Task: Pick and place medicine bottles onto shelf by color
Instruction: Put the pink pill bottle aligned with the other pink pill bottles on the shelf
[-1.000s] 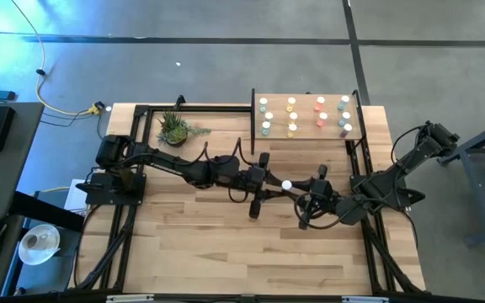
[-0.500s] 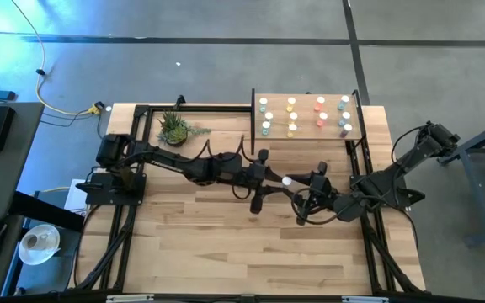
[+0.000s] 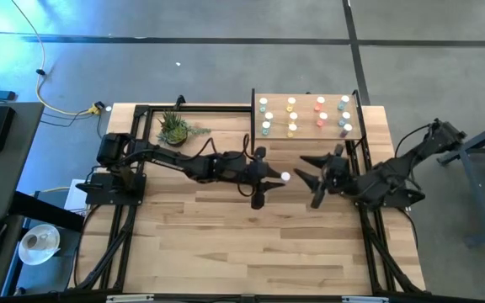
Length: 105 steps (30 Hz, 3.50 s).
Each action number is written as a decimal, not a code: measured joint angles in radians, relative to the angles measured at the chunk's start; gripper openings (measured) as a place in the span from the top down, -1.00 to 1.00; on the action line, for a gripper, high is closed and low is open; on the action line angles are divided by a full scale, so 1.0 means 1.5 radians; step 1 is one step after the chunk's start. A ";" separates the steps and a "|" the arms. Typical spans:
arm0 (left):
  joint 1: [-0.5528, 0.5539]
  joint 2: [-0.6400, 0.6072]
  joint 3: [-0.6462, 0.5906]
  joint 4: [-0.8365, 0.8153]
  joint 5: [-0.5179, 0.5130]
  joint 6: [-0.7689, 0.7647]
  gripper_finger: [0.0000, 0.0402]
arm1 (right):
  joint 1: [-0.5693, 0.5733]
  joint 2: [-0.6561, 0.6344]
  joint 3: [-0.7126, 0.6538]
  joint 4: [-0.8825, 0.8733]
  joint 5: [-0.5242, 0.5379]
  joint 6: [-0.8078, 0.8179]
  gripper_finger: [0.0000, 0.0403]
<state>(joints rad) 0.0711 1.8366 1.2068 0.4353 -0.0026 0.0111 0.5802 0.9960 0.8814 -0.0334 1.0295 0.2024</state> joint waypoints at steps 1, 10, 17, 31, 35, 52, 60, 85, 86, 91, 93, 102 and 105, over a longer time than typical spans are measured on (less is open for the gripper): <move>0.001 0.000 0.000 -0.008 -0.004 0.000 0.56 | -0.009 -0.006 0.000 0.000 -0.006 -0.002 0.04; 0.000 0.000 0.000 -0.056 -0.009 0.000 0.56 | -0.100 0.003 0.000 -0.083 -0.166 0.094 0.04; 0.001 0.000 0.000 -0.086 -0.009 0.000 0.56 | -0.132 0.047 0.000 -0.154 -0.238 0.181 0.04; 0.001 0.000 0.000 -0.089 -0.009 0.000 0.56 | -0.138 0.107 0.000 -0.170 -0.264 0.197 0.04; 0.001 0.000 0.000 -0.089 -0.009 0.000 0.56 | -0.138 0.107 0.000 -0.174 -0.264 0.213 0.04; 0.001 0.000 0.000 -0.088 -0.031 0.007 0.56 | -0.138 0.107 0.000 -0.193 -0.263 0.247 0.39; 0.001 0.000 0.000 -0.088 -0.031 0.007 0.56 | -0.138 0.107 0.000 -0.193 -0.263 0.251 0.46; 0.001 0.001 -0.001 -0.088 -0.031 0.007 0.56 | -0.138 0.107 0.000 -0.195 -0.270 0.254 0.47; 0.001 0.001 -0.001 -0.088 -0.031 0.007 0.56 | -0.138 0.107 0.000 -0.195 -0.270 0.254 0.47; 0.001 0.001 -0.001 -0.088 -0.031 0.020 0.54 | -0.138 0.107 0.000 -0.195 -0.270 0.253 0.47; 0.001 0.001 -0.001 -0.088 -0.031 0.028 0.49 | -0.138 0.107 0.000 -0.196 -0.270 0.253 0.47; 0.001 0.001 -0.001 -0.086 -0.031 0.029 0.13 | -0.138 0.107 0.000 -0.211 -0.273 0.267 0.47; 0.001 0.000 -0.001 -0.088 -0.031 0.005 0.05 | -0.138 0.107 0.000 -0.212 -0.273 0.267 0.47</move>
<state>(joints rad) 0.0719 1.8368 1.2060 0.3028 -0.0490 0.0181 0.3729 1.1572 0.8814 -0.3511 0.6201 0.6035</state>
